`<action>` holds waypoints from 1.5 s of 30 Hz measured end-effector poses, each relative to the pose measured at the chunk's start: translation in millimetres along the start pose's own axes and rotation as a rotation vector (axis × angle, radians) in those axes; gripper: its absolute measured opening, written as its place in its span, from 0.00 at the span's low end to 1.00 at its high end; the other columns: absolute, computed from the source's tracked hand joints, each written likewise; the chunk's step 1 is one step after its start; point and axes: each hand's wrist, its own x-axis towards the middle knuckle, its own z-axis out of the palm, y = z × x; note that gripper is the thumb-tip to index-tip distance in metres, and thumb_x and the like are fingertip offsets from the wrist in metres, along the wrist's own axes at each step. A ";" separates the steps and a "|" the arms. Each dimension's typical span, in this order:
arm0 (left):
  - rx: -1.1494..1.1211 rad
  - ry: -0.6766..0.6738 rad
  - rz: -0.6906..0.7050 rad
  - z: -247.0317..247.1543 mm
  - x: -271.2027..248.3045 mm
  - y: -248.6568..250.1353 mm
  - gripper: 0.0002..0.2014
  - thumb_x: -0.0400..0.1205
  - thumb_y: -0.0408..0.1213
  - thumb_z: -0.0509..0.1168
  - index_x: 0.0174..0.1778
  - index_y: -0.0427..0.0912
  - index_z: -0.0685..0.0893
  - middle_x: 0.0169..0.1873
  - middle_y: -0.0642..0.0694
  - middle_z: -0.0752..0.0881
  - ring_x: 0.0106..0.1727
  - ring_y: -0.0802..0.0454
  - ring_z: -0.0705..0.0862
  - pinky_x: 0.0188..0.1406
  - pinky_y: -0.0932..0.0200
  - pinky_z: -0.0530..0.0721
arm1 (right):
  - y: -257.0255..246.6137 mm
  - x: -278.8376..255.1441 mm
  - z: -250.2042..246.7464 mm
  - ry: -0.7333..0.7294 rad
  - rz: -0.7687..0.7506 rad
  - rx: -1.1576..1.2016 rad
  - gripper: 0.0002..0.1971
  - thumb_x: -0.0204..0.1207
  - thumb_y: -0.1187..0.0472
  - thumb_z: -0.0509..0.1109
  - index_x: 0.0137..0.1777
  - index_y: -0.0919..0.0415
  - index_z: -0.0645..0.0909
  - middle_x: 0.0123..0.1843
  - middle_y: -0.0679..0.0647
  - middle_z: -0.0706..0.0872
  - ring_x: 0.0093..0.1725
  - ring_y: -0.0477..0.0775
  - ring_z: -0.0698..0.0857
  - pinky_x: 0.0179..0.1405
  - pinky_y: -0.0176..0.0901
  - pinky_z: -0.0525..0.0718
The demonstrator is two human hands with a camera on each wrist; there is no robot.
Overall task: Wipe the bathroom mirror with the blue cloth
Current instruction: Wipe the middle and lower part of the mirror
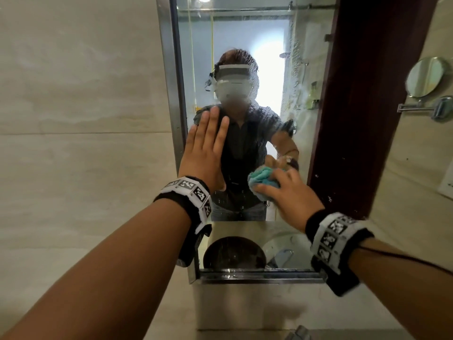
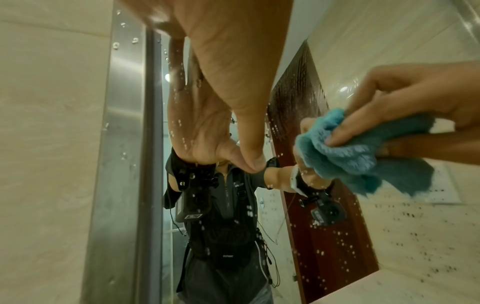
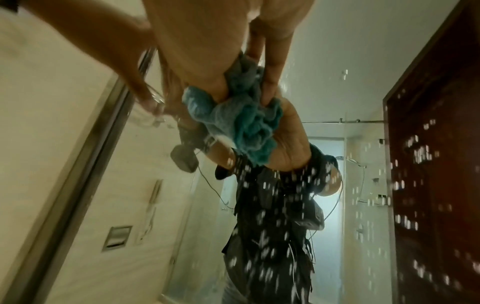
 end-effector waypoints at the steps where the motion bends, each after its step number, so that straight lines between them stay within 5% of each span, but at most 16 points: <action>1: -0.014 0.015 0.003 -0.3 -0.4 0.5 0.67 0.65 0.54 0.76 0.79 0.41 0.27 0.79 0.39 0.29 0.81 0.41 0.31 0.81 0.44 0.38 | 2.9 8.6 -9.9 0.042 0.016 0.001 0.32 0.69 0.69 0.74 0.71 0.44 0.73 0.70 0.58 0.71 0.64 0.67 0.70 0.48 0.56 0.86; 6: -0.155 0.046 0.059 8.5 -21.7 -1.4 0.67 0.62 0.56 0.79 0.82 0.38 0.36 0.81 0.40 0.33 0.82 0.44 0.35 0.82 0.46 0.42 | 9.1 65.6 -53.1 0.438 0.226 0.142 0.27 0.74 0.68 0.70 0.72 0.50 0.73 0.70 0.58 0.70 0.63 0.67 0.68 0.62 0.54 0.77; 12: -0.066 -0.002 0.063 28.9 -38.2 -8.1 0.62 0.66 0.51 0.77 0.80 0.34 0.36 0.81 0.35 0.37 0.82 0.41 0.36 0.82 0.48 0.43 | -28.8 18.4 22.0 0.137 -0.135 -0.115 0.36 0.55 0.66 0.81 0.66 0.46 0.79 0.64 0.56 0.78 0.54 0.68 0.74 0.38 0.53 0.86; 15: -0.013 -0.018 0.040 31.8 -36.8 -5.7 0.63 0.69 0.55 0.74 0.79 0.35 0.30 0.80 0.36 0.32 0.81 0.41 0.32 0.82 0.48 0.40 | -22.2 14.4 14.9 -0.058 -0.187 -0.131 0.35 0.64 0.65 0.78 0.72 0.45 0.74 0.69 0.55 0.74 0.58 0.68 0.75 0.40 0.53 0.85; 19: -0.008 -0.018 0.029 34.7 -37.7 -5.7 0.65 0.68 0.56 0.74 0.77 0.36 0.27 0.79 0.38 0.30 0.81 0.42 0.31 0.82 0.50 0.38 | -14.6 61.7 -27.6 0.352 0.058 0.019 0.32 0.65 0.71 0.74 0.70 0.52 0.75 0.67 0.60 0.75 0.57 0.72 0.73 0.44 0.59 0.83; 22: 0.009 -0.007 0.025 36.7 -37.3 -5.8 0.65 0.69 0.56 0.73 0.76 0.36 0.25 0.76 0.40 0.25 0.79 0.44 0.28 0.81 0.51 0.36 | -21.9 91.8 -42.4 0.433 0.187 0.079 0.32 0.69 0.70 0.70 0.72 0.46 0.72 0.69 0.57 0.72 0.61 0.68 0.69 0.51 0.62 0.81; 26: -0.008 0.007 0.017 37.4 -37.9 -5.2 0.63 0.70 0.54 0.73 0.77 0.36 0.27 0.76 0.40 0.26 0.79 0.45 0.28 0.81 0.51 0.35 | -39.2 59.1 -0.6 0.326 -0.080 -0.064 0.36 0.58 0.73 0.77 0.67 0.47 0.78 0.65 0.58 0.77 0.58 0.72 0.71 0.42 0.61 0.85; 30: -0.010 -0.022 0.016 34.9 -38.5 -4.5 0.62 0.71 0.56 0.71 0.77 0.36 0.26 0.78 0.39 0.26 0.80 0.42 0.29 0.81 0.50 0.37 | -25.3 25.6 17.8 0.147 -0.289 -0.212 0.35 0.53 0.64 0.84 0.62 0.46 0.82 0.58 0.56 0.80 0.47 0.66 0.78 0.29 0.49 0.82; 34: -0.006 -0.008 0.012 36.1 -38.8 -4.3 0.64 0.69 0.54 0.74 0.76 0.37 0.25 0.76 0.40 0.24 0.79 0.44 0.27 0.81 0.51 0.35 | -21.2 60.2 -21.0 0.337 -0.058 -0.105 0.32 0.62 0.70 0.77 0.67 0.51 0.79 0.62 0.60 0.79 0.53 0.73 0.77 0.39 0.58 0.84; 38: -0.006 -0.010 0.014 37.6 -37.4 -4.6 0.66 0.66 0.55 0.76 0.78 0.36 0.27 0.78 0.40 0.27 0.81 0.43 0.31 0.81 0.51 0.37 | -27.0 77.2 -29.2 0.552 0.109 0.124 0.27 0.69 0.71 0.69 0.69 0.56 0.78 0.61 0.60 0.80 0.53 0.70 0.75 0.53 0.58 0.81; 41: 0.003 -0.002 0.018 38.8 -37.4 -4.9 0.66 0.66 0.56 0.76 0.78 0.36 0.29 0.80 0.39 0.30 0.81 0.42 0.32 0.82 0.50 0.38 | -28.9 45.0 14.4 0.405 -0.051 0.011 0.30 0.60 0.69 0.79 0.64 0.53 0.79 0.62 0.58 0.78 0.54 0.68 0.72 0.43 0.58 0.85; 43: 0.021 -0.010 0.021 38.4 -37.3 -5.6 0.67 0.65 0.58 0.75 0.79 0.35 0.29 0.80 0.38 0.32 0.81 0.41 0.33 0.82 0.50 0.39 | -32.0 12.4 37.9 0.157 -0.208 -0.103 0.34 0.55 0.64 0.84 0.64 0.49 0.80 0.61 0.56 0.78 0.51 0.65 0.75 0.33 0.51 0.85; 45: 0.046 -0.015 0.014 37.7 -37.0 -6.1 0.68 0.65 0.60 0.75 0.78 0.35 0.28 0.80 0.37 0.31 0.81 0.41 0.33 0.82 0.49 0.40 | -29.3 3.3 36.1 -0.077 -0.239 -0.141 0.33 0.62 0.61 0.80 0.69 0.46 0.76 0.66 0.57 0.76 0.54 0.65 0.77 0.36 0.51 0.84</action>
